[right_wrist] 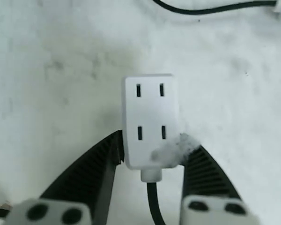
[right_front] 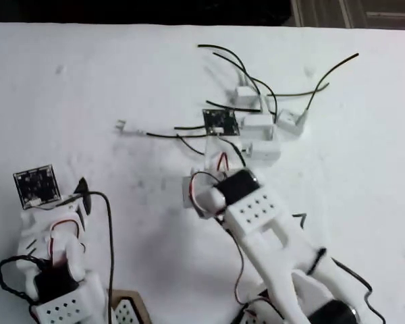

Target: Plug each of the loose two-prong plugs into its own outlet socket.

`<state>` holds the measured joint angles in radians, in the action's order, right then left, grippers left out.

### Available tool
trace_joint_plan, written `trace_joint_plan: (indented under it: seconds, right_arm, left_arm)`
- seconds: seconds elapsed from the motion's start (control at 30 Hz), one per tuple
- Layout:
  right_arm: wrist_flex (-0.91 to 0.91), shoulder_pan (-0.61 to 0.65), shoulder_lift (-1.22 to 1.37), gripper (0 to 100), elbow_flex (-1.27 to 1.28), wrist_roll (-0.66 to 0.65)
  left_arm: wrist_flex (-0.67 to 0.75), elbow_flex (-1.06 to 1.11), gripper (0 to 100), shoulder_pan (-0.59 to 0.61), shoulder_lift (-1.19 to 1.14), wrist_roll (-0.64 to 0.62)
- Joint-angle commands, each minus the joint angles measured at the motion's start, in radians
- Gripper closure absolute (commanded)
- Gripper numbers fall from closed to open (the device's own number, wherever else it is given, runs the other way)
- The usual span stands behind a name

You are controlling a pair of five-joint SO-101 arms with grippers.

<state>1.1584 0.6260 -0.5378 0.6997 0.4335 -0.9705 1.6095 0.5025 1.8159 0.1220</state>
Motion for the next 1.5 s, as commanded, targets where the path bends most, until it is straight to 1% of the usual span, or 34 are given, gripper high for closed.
trace_joint_plan:
  seconds: [0.0, 0.1, 0.27, 0.33, 0.43, 0.53, 0.6, 0.67, 0.7, 0.73, 0.8, 0.9, 0.97, 1.07, 1.17, 1.3, 1.4, 1.47]
  right_arm:
    - [0.010, 0.022, -0.061, 80.3, -0.049, -0.071]
    - [-0.027, 0.035, -0.015, 74.7, -0.048, -0.071]
    - [-0.082, 0.042, 0.070, 74.2, -0.063, -0.077]
    - [-0.065, 0.050, 0.065, 74.4, -0.084, -0.077]
    - [0.027, 0.056, 0.027, 74.6, -0.110, -0.080]
    - [0.117, 0.050, -0.031, 80.2, -0.104, -0.115]
    - [0.173, 0.030, -0.077, 87.5, -0.103, -0.163]
    - [0.200, 0.001, -0.139, 96.3, -0.103, -0.218]
    - [0.205, -0.016, -0.176, 99.1, -0.103, -0.245]
    - [0.223, -0.033, -0.216, 97.6, -0.103, -0.273]
    - [0.263, -0.053, -0.305, 96.4, -0.103, -0.338]
    - [0.328, -0.067, -0.432, 98.2, -0.101, -0.423]
    - [0.372, -0.076, -0.490, 97.8, -0.074, -0.445]
    - [0.375, -0.117, -0.513, 97.5, 0.009, -0.454]
    - [0.323, -0.191, -0.484, 97.4, 0.080, -0.454]
    - [0.214, -0.260, -0.421, 97.8, 0.149, -0.446]
    - [0.153, -0.314, -0.375, 97.8, 0.164, -0.445]
    - [0.113, -0.375, -0.346, 97.8, 0.164, -0.443]
  left_arm:
    - [0.021, -0.008, 74, -0.013, 0.010, 0.009]
    - [0.021, -0.008, 74, -0.013, 0.010, 0.009]
    - [0.021, -0.005, 74, -0.013, 0.010, 0.009]
    - [0.021, -0.005, 74, -0.013, 0.010, 0.009]
    - [0.021, -0.005, 74, -0.013, 0.010, 0.009]
    - [0.021, -0.005, 74, -0.013, 0.010, 0.009]
    - [0.020, -0.005, 74, -0.013, 0.010, 0.009]
    - [0.015, -0.005, 74, -0.013, 0.010, 0.009]
    - [0.015, -0.006, 74, -0.015, 0.010, 0.009]
    - [0.014, -0.009, 74, -0.019, 0.010, 0.009]
    - [-0.012, -0.018, 74, -0.058, 0.010, 0.037]
    - [-0.129, -0.080, 74, -0.157, 0.010, 0.172]
    - [-0.209, -0.130, 74, -0.214, 0.010, 0.221]
    - [-0.264, -0.190, 74, -0.263, 0.010, 0.270]
    - [-0.270, -0.227, 74, -0.300, 0.010, 0.311]
    - [-0.296, -0.239, 74, -0.407, 0.010, 0.390]
    - [-0.324, -0.241, 73, -0.496, 0.010, 0.408]
    - [-0.322, -0.241, 71, -0.535, 0.010, 0.402]
